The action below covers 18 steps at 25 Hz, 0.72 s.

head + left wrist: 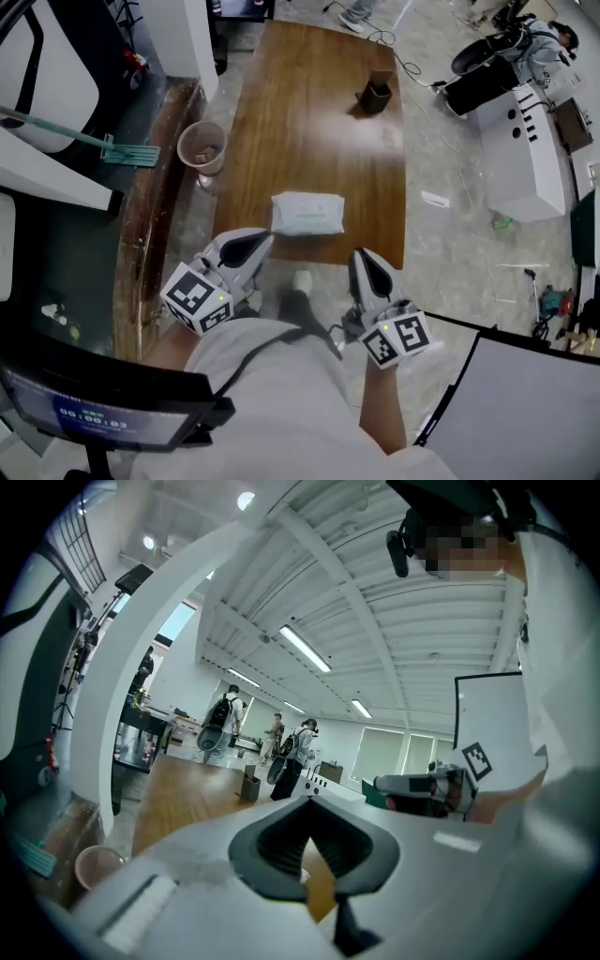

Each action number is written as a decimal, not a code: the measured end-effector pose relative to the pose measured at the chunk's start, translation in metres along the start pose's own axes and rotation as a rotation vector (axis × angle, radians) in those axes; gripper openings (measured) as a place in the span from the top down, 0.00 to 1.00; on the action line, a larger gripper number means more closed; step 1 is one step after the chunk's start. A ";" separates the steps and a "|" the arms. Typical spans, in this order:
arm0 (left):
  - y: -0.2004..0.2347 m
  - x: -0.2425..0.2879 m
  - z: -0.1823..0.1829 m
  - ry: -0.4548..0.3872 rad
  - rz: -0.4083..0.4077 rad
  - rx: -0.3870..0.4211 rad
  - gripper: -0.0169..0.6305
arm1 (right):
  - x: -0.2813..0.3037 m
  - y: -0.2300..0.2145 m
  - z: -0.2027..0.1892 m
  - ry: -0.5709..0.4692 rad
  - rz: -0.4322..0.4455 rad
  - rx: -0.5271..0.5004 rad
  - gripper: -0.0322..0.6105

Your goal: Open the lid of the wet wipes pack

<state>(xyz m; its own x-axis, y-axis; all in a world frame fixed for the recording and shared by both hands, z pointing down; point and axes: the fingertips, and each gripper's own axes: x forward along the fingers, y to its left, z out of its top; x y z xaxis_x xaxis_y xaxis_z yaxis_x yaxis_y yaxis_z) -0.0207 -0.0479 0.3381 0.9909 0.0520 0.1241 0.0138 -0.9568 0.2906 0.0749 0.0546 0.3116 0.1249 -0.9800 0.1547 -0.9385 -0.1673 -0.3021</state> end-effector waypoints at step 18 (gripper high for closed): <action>0.038 0.067 -0.042 0.013 0.301 -0.064 0.96 | 0.090 -0.080 -0.034 0.278 0.316 -0.299 0.94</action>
<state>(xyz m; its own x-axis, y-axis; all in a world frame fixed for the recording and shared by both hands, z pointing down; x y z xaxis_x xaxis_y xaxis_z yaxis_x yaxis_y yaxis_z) 0.0409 -0.0691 0.3974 0.9474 -0.2265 0.2261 -0.2887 -0.9097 0.2985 0.1501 -0.0167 0.3819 -0.2322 -0.9052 0.3560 -0.9726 0.2106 -0.0988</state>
